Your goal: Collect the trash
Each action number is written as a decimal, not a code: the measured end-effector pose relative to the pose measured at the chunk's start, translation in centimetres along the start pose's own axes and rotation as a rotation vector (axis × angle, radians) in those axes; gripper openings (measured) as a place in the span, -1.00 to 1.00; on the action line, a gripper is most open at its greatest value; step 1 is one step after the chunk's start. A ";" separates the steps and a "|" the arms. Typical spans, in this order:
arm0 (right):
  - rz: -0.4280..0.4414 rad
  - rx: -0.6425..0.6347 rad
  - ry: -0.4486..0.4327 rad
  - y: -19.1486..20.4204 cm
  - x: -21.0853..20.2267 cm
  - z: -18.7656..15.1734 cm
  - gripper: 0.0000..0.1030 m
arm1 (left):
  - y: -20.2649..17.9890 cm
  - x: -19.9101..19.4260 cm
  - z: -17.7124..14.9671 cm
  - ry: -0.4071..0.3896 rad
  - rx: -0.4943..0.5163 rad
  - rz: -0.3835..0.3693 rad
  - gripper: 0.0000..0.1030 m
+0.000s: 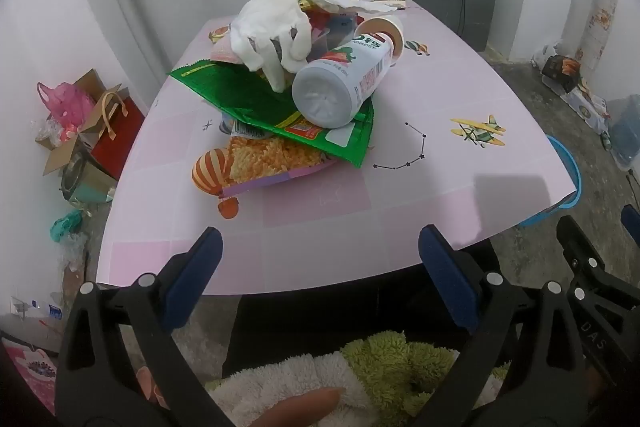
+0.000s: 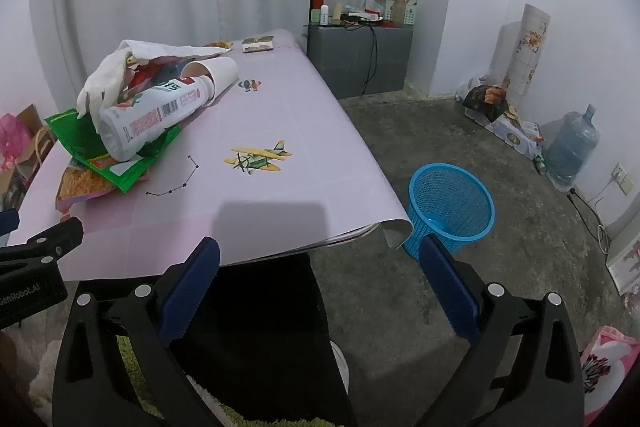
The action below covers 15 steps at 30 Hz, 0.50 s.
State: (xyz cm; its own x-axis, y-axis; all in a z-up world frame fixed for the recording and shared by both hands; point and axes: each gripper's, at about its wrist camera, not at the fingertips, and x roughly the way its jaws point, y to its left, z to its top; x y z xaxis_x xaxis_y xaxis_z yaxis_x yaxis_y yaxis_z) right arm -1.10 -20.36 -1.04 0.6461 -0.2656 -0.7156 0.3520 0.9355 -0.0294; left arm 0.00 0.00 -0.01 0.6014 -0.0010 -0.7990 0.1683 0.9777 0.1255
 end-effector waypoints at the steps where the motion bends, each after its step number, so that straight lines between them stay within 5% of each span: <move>1: 0.000 0.001 -0.001 0.0 0.0 0.0 0.88 | 0.0 0.0 0.0 0.001 0.000 0.000 0.83; 15: 0.002 0.002 0.001 0.0 0.0 0.0 0.88 | 0.0 0.0 0.0 -0.001 0.000 0.002 0.83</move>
State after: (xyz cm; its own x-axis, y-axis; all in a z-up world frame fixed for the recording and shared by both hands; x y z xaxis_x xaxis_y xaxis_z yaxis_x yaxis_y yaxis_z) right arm -1.16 -20.37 -1.03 0.6462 -0.2641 -0.7160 0.3525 0.9354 -0.0269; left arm -0.01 0.01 0.02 0.6022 0.0011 -0.7983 0.1666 0.9778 0.1270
